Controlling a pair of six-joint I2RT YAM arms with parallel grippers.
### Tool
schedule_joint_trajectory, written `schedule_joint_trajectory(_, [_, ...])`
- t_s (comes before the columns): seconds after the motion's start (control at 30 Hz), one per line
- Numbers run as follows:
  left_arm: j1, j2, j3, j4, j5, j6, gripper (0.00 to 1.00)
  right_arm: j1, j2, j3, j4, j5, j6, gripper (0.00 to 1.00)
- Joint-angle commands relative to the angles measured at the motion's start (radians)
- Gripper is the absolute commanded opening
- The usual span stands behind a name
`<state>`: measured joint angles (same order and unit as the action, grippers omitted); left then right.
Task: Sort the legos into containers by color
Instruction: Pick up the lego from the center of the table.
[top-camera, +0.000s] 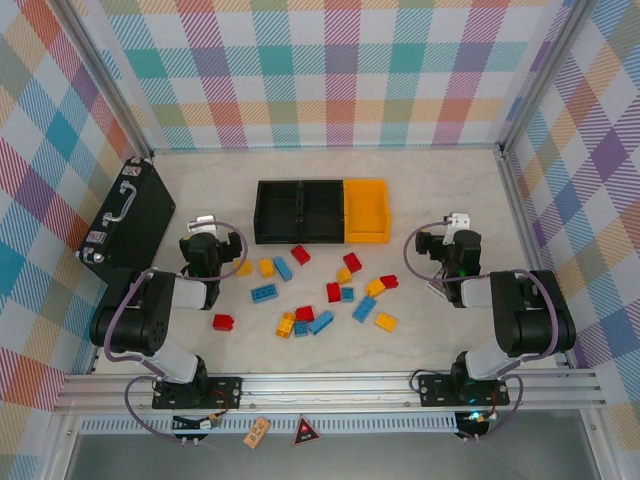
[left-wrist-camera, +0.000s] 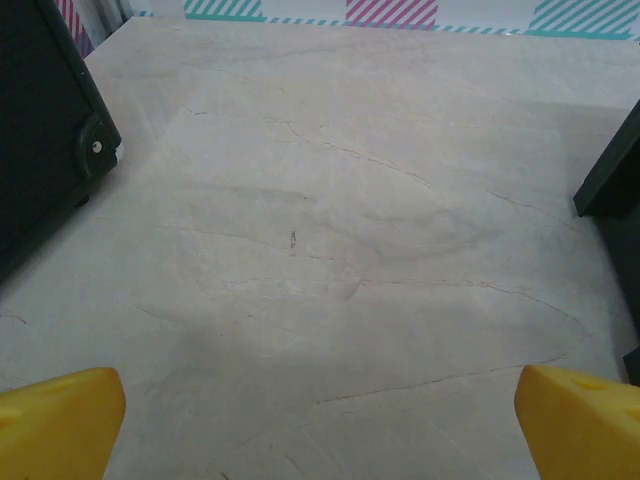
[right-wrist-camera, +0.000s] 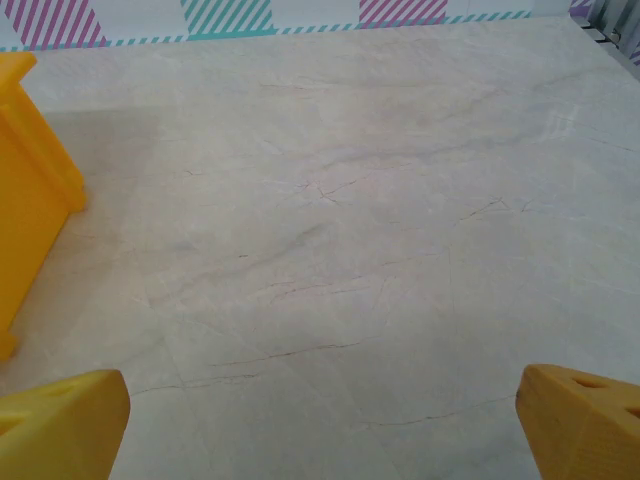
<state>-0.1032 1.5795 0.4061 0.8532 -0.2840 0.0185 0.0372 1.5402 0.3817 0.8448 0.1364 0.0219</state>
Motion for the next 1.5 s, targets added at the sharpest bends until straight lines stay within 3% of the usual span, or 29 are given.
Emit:
schedule_joint_trajectory(0.0, [-0.001,-0.001,-0.010,0.035,0.009,-0.012,1.00,-0.005,-0.003,0.016,0.014,-0.018,0.010,0.99])
schedule_joint_trajectory(1.1, [-0.003,-0.021,-0.022,0.049,-0.010,-0.013,1.00,-0.005,-0.054,0.020,-0.031,-0.041,0.001,0.99])
schedule_joint_trajectory(1.3, [-0.005,-0.215,0.106,-0.319,0.004,-0.015,1.00,-0.005,-0.241,0.126,-0.358,-0.061,0.032,0.99])
schedule_joint_trajectory(1.47, [-0.004,-0.314,0.204,-0.524,0.040,-0.205,1.00,-0.006,-0.345,0.243,-0.592,-0.118,0.181,0.99])
